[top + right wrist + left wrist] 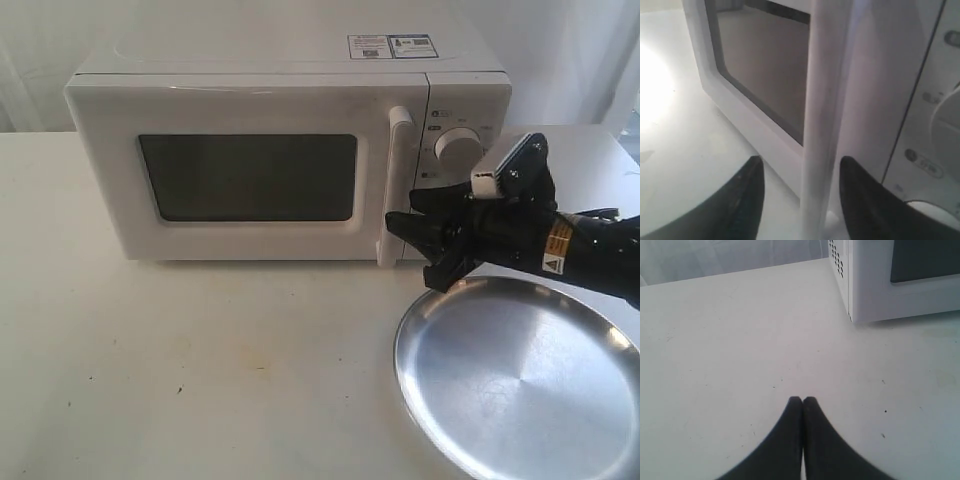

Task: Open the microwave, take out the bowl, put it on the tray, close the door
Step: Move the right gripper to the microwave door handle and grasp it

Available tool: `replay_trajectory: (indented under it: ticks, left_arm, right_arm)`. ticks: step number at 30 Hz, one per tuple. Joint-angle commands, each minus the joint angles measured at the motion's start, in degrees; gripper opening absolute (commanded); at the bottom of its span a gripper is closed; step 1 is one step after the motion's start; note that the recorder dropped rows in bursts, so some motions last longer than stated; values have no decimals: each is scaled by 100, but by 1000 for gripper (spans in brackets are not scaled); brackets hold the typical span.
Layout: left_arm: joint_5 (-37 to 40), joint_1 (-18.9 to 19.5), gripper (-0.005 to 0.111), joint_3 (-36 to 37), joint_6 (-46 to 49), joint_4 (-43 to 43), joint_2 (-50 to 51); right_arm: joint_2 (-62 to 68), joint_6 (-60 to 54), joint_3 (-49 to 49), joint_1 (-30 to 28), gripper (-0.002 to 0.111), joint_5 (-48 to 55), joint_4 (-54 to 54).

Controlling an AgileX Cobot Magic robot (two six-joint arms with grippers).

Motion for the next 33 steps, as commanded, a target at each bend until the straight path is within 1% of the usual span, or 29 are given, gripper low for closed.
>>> replay_trajectory:
  ticks: [1, 7, 11, 13, 15, 16, 19, 20, 25, 27, 29, 32, 33]
  left_arm:
    - [-6, -5, 0, 19, -32, -20, -12]
    - [-6, -5, 0, 19, -32, -20, -12]
    - [-6, -5, 0, 19, -32, -20, -12]
    - [-6, -5, 0, 19, -32, -20, -12]
    - [-6, -5, 0, 19, -32, -20, -12]
    - [-6, -5, 0, 19, -32, -20, -12]
    - [-6, -5, 0, 19, -32, -20, -12]
    - [-6, -5, 0, 19, -32, -20, -12]
    - [-6, -5, 0, 19, -32, -20, -12]
    - [-6, -5, 0, 19, -32, -20, -12]
    - [-6, -5, 0, 19, -32, -20, -12]
    - [-6, -5, 0, 19, -32, -20, -12]
    - [-6, -5, 0, 19, -32, -20, -12]
  right_arm:
    - [1, -87, -211, 3, 42, 329, 27]
    - [97, 91, -470, 185, 42, 612, -98]
    - [357, 275, -631, 317, 42, 612, -321]
    - [401, 275, -647, 341, 40, 612, -330]
    - [401, 292, -647, 352, 34, 625, -366]
    - [401, 329, -647, 352, 28, 625, -367]
    - [401, 360, -636, 352, 5, 625, -388]
    - [401, 360, -636, 352, 0, 625, -402]
    - [391, 371, -636, 352, 0, 611, -722]
    - [391, 511, -636, 352, 0, 464, -1117]
    - [381, 839, -636, 352, 0, 93, -1692]
    - [381, 1237, -636, 352, 0, -963, -2594]
    - [381, 1320, -636, 352, 0, -1105, -2894]
